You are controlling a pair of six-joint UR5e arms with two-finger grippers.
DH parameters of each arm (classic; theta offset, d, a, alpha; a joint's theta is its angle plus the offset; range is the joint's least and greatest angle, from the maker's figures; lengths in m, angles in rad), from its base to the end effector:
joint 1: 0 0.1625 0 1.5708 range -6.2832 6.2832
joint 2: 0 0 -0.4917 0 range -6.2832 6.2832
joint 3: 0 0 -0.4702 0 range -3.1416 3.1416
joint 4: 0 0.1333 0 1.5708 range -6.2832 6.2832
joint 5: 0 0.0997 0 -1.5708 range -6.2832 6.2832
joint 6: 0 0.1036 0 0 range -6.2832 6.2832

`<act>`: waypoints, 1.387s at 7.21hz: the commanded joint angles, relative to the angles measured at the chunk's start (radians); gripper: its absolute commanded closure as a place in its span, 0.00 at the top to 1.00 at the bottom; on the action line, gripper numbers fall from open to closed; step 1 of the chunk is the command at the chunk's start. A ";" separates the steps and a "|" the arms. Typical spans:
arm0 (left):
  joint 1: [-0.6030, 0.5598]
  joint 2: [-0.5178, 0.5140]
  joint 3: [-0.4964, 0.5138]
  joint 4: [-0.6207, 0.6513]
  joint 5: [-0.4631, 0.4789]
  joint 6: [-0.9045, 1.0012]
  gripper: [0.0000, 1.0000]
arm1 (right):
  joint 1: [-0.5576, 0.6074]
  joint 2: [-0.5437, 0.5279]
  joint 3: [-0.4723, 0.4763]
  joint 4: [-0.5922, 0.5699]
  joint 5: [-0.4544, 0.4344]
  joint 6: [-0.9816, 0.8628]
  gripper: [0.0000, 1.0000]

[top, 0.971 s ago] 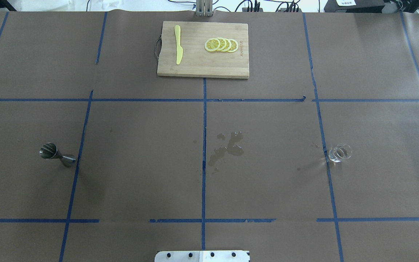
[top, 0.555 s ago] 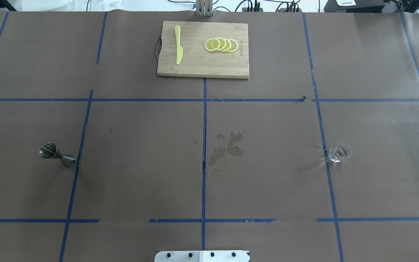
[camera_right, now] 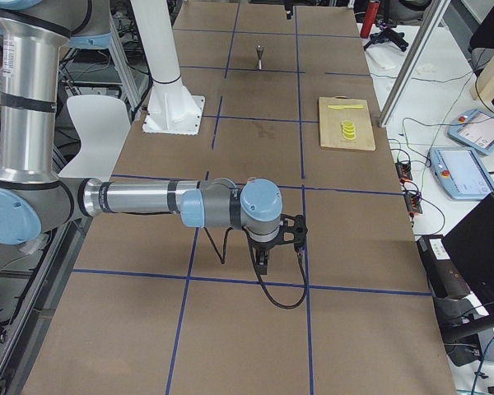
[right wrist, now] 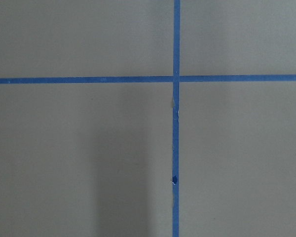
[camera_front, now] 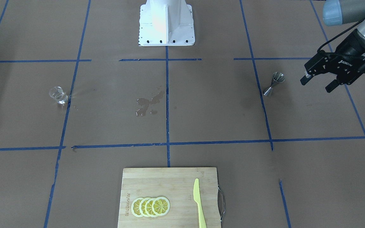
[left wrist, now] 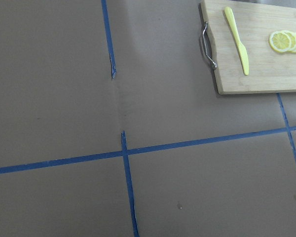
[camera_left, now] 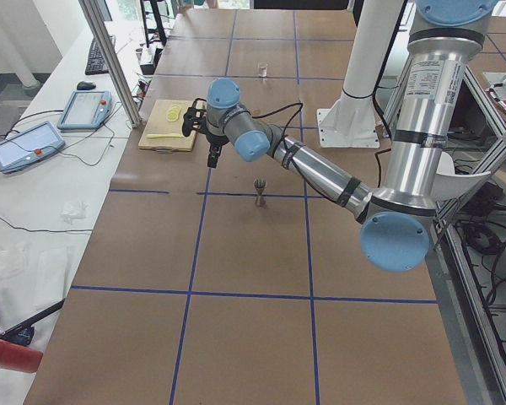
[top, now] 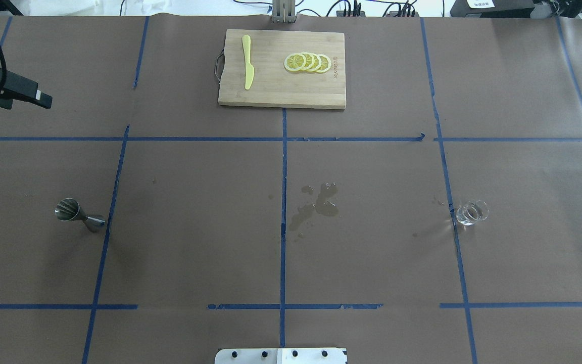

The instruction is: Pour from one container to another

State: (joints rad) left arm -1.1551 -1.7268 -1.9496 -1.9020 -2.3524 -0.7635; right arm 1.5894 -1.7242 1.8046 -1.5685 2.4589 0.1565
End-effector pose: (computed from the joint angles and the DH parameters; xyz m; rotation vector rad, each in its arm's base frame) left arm 0.1877 -0.5747 0.3803 0.2738 1.0581 0.0257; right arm 0.0622 -0.4972 0.6676 0.0159 -0.8914 0.1266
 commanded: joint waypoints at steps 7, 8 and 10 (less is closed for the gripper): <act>0.373 0.064 -0.449 0.363 0.365 -0.439 1.00 | -0.259 0.018 0.185 -0.020 -0.057 0.263 1.00; 0.484 0.097 -0.472 0.363 0.456 -0.570 1.00 | -0.282 0.020 0.188 -0.013 -0.076 0.287 1.00; 0.727 0.146 -0.495 0.362 0.667 -0.856 1.00 | -0.282 0.011 0.206 0.005 -0.064 0.288 1.00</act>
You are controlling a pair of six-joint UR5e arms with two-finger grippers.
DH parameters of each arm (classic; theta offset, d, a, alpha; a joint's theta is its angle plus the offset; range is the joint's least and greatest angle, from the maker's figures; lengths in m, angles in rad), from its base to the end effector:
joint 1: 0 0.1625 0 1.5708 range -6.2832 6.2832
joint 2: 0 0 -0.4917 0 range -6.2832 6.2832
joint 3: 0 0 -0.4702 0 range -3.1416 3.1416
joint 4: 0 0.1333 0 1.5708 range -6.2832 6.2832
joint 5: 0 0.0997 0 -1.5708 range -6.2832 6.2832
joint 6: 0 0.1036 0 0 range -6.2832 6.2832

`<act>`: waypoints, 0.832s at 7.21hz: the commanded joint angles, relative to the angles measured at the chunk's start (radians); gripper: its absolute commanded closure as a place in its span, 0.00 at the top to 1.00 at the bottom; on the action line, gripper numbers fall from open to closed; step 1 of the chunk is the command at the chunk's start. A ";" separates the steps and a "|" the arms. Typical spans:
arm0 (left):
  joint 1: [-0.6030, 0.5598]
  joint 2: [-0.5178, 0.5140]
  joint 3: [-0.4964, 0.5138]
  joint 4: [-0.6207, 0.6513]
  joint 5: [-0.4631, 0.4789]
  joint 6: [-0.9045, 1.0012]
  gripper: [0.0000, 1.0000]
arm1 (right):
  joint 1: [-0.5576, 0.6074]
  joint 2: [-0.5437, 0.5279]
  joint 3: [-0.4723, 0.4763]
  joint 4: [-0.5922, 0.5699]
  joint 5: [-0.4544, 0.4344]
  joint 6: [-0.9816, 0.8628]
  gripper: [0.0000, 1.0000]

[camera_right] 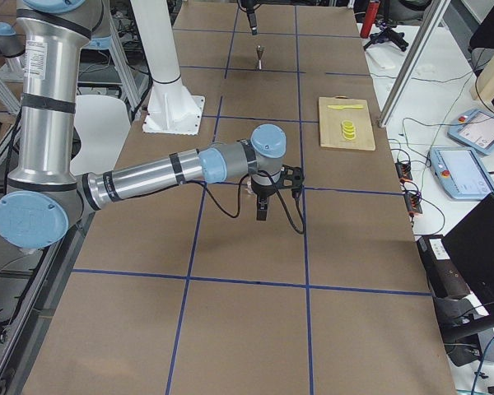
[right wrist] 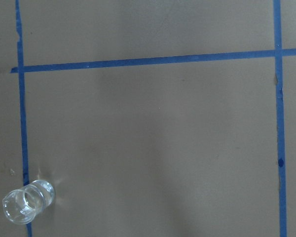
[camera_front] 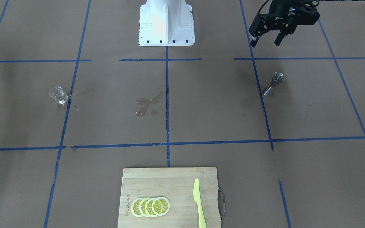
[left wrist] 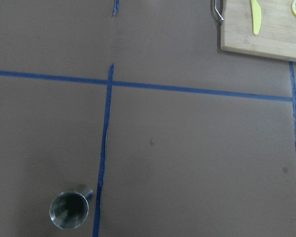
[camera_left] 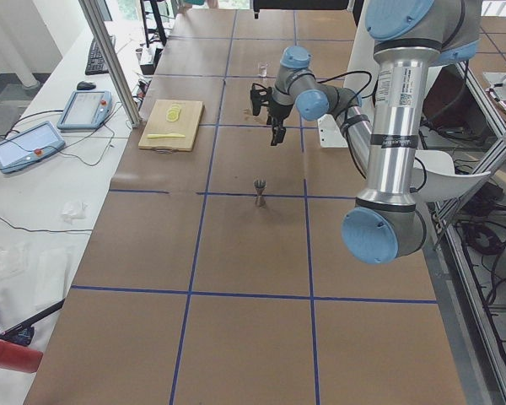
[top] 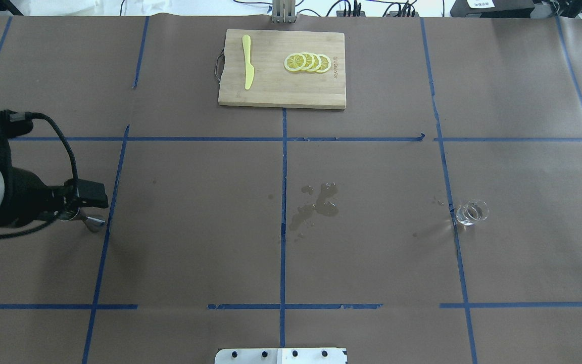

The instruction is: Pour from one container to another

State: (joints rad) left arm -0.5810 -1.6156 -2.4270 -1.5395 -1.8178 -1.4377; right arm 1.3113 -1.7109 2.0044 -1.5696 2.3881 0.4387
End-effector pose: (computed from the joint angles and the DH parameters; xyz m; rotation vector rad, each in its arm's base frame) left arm 0.3211 -0.3400 0.2737 0.0861 0.8948 -0.3101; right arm -0.0718 -0.4956 0.5522 -0.0162 -0.8569 0.0477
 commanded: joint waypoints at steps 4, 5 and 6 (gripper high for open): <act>0.393 0.207 -0.035 -0.016 0.386 -0.402 1.00 | -0.017 0.043 0.010 0.013 -0.004 0.118 1.00; 0.527 0.283 -0.034 -0.037 0.526 -0.515 1.00 | -0.017 0.042 0.010 0.032 -0.004 0.120 1.00; 0.623 0.331 -0.029 -0.066 0.601 -0.605 1.00 | -0.017 0.037 0.010 0.054 -0.006 0.115 1.00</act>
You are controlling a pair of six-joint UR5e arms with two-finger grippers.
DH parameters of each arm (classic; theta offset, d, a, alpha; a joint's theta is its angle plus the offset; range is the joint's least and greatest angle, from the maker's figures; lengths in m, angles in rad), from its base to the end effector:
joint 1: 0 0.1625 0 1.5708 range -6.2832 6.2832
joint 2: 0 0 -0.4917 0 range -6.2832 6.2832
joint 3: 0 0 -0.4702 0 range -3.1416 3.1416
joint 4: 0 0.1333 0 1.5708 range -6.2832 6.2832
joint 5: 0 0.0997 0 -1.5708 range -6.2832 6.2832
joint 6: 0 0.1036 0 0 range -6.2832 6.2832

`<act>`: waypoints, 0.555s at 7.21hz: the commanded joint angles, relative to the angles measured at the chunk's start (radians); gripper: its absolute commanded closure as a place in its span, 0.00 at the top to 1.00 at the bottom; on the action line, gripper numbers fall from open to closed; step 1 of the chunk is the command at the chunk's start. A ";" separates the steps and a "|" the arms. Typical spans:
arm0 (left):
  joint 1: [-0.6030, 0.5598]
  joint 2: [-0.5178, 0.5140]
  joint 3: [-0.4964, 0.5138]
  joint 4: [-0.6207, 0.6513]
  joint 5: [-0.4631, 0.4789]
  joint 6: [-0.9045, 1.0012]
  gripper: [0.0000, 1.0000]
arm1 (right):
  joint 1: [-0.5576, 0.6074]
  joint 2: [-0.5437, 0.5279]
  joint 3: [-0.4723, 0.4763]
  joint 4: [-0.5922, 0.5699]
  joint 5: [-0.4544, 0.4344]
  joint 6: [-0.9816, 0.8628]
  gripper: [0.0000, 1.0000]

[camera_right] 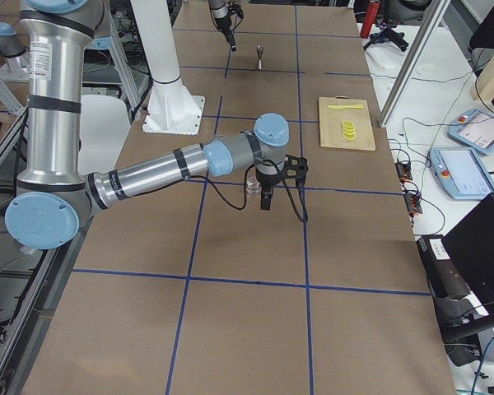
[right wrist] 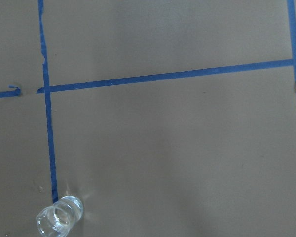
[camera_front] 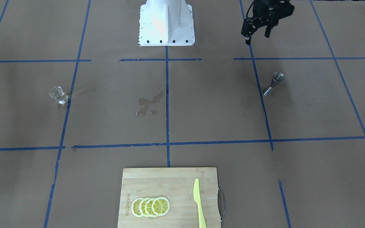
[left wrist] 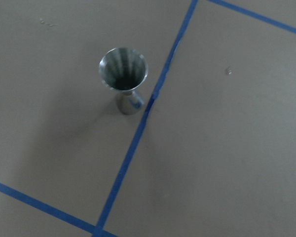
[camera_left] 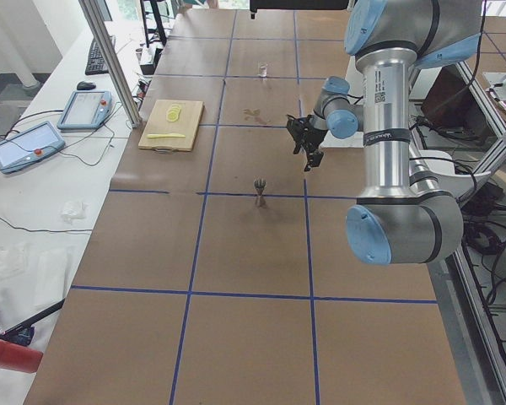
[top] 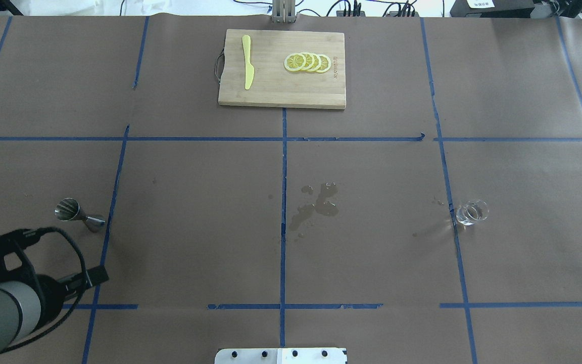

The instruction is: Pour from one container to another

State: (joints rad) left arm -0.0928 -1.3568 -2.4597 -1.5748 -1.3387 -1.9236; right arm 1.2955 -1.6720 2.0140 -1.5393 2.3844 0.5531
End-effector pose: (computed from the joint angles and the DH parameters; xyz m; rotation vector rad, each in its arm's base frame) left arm 0.3873 -0.1939 0.3651 0.1351 0.7067 -0.5052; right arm -0.0834 -0.5086 0.5239 -0.0008 -0.8774 0.1079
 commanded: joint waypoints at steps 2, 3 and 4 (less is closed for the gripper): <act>0.264 0.100 0.060 -0.031 0.312 -0.312 0.94 | -0.036 -0.012 0.029 0.030 -0.086 0.014 1.00; 0.277 0.105 0.065 -0.033 0.329 -0.313 0.84 | -0.083 -0.065 0.073 0.062 -0.152 0.051 1.00; 0.280 0.110 0.068 -0.031 0.352 -0.314 0.90 | -0.125 -0.157 0.093 0.222 -0.168 0.149 1.00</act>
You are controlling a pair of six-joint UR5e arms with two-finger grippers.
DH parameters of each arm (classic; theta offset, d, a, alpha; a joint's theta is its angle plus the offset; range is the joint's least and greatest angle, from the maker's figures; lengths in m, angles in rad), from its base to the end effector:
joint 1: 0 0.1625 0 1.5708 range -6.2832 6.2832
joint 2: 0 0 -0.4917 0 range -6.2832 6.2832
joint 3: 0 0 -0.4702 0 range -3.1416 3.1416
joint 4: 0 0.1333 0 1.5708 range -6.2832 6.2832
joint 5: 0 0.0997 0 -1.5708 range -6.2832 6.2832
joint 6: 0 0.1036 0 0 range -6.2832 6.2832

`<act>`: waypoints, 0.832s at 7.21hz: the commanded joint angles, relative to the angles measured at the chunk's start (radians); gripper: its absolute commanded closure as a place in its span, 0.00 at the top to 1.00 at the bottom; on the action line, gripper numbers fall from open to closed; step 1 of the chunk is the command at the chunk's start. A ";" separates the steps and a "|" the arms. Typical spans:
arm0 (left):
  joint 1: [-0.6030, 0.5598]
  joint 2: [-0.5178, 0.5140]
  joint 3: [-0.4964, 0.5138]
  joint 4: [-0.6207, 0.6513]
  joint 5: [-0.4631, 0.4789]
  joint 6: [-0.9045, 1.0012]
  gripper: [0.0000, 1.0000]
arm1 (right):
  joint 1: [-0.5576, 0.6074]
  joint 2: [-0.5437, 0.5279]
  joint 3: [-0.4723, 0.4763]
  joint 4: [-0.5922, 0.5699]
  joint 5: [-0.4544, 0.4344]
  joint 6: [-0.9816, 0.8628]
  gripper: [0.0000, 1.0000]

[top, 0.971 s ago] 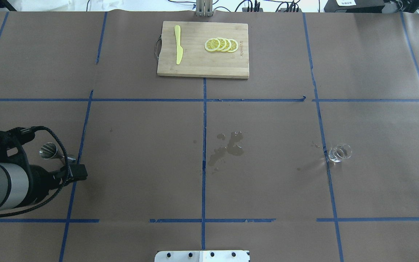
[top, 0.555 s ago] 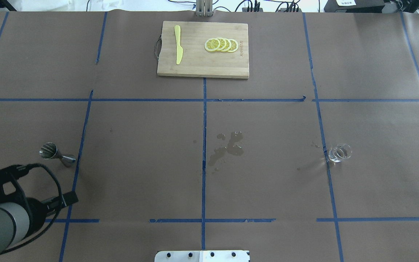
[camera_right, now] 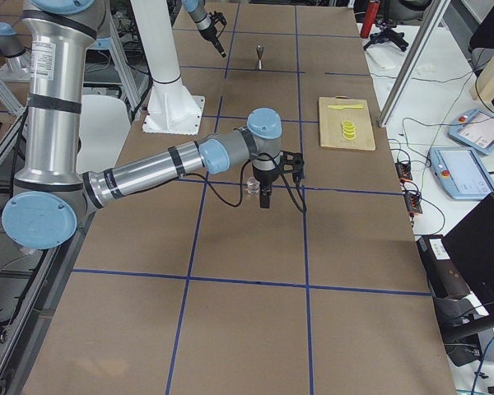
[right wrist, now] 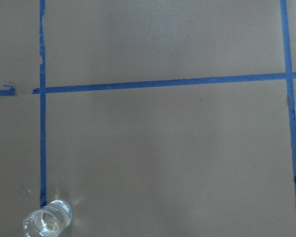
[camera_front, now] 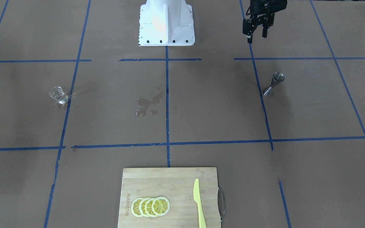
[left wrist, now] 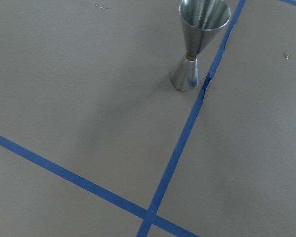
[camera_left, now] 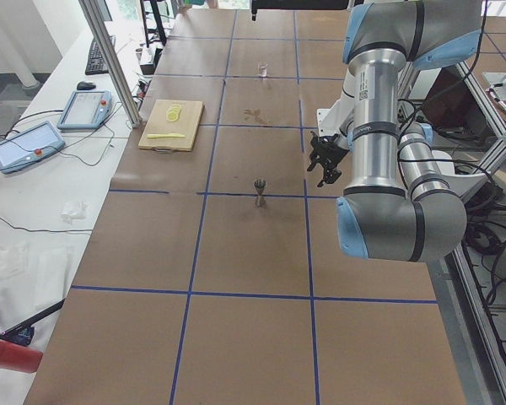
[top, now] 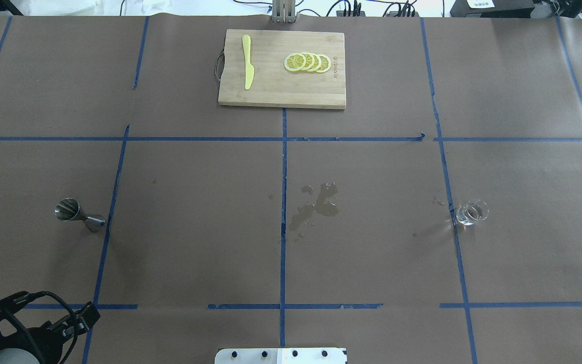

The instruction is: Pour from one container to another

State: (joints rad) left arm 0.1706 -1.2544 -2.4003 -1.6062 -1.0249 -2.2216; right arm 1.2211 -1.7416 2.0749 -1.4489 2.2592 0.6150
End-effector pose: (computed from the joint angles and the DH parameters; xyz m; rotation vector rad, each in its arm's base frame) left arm 0.4140 -0.1185 0.4225 0.2785 0.7135 -0.6065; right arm -0.1029 -0.4792 0.5212 0.0733 -0.8012 0.0942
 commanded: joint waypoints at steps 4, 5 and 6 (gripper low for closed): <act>0.026 0.023 0.009 -0.034 0.094 -0.030 1.00 | -0.314 -0.292 0.175 0.372 -0.149 0.420 1.00; 0.039 0.079 0.009 -0.049 0.123 -0.033 1.00 | -0.472 -0.292 0.201 0.375 -0.273 0.540 1.00; 0.040 0.084 0.012 -0.081 0.143 -0.033 1.00 | -0.567 -0.294 0.209 0.387 -0.361 0.593 1.00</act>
State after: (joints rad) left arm 0.2051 -1.1939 -2.3907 -1.6568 -0.9100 -2.2530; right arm 0.7934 -2.0294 2.2617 -1.0738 2.0139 1.1139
